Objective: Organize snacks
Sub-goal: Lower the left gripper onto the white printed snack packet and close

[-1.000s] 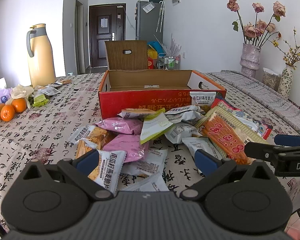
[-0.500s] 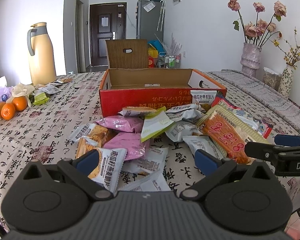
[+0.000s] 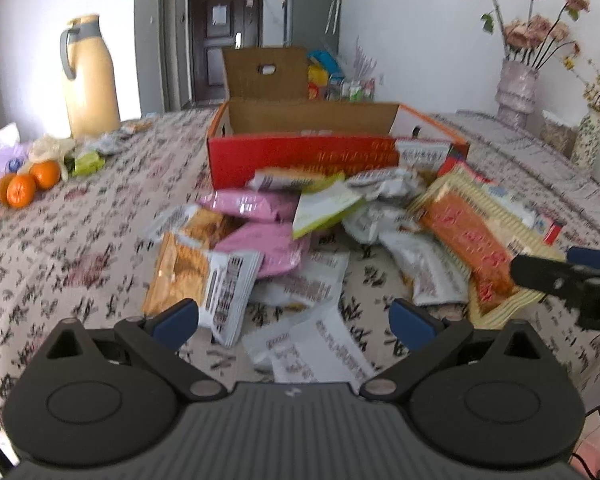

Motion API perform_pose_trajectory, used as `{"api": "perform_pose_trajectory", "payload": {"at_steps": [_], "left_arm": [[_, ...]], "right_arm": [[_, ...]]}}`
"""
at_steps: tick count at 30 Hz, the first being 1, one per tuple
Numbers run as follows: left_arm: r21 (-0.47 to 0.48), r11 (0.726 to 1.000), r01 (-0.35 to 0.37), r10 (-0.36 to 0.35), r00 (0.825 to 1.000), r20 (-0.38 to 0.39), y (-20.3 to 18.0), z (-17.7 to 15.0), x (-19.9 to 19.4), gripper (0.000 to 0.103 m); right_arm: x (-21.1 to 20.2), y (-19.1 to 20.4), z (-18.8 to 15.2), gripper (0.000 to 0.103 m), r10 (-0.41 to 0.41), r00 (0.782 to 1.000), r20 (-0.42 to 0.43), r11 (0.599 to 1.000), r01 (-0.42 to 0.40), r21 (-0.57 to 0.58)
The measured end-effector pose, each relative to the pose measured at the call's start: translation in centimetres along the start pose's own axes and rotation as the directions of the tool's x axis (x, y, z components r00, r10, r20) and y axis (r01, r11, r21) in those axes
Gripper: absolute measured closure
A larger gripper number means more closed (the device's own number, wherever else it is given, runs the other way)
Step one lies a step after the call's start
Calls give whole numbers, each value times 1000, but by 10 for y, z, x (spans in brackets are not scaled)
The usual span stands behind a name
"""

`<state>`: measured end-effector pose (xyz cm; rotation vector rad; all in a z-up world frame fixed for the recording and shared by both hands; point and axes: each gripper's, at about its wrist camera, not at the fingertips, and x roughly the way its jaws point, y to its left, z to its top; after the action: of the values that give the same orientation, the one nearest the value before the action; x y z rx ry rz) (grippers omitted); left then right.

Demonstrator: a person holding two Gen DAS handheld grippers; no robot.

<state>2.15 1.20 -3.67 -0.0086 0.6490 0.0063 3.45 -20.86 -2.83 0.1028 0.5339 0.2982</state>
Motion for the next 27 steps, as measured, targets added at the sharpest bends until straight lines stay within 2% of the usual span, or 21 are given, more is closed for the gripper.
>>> {"api": "perform_pose_trajectory", "payload": {"at_steps": [5, 9, 14, 23, 27], "left_arm": [[-31, 999, -31, 28, 996, -79, 4, -7, 13, 0], [-40, 998, -43, 39, 994, -102, 5, -10, 16, 0], [-41, 998, -51, 46, 992, -115, 1, -12, 15, 5], [-41, 997, -64, 59, 993, -100, -2, -15, 4, 31], [-32, 998, -52, 49, 995, -91, -5, -16, 0, 53]], "right_arm": [[0, 0, -2, 0, 2, 1000, -7, 1000, -2, 2], [1, 0, -4, 0, 1, 1000, -14, 1000, -1, 4], [1, 0, -5, 0, -2, 1000, -22, 1000, 2, 7], [-2, 2, -10, 0, 9, 1000, -28, 1000, -9, 5], [-5, 2, -11, 0, 13, 1000, -25, 1000, -13, 7]]}}
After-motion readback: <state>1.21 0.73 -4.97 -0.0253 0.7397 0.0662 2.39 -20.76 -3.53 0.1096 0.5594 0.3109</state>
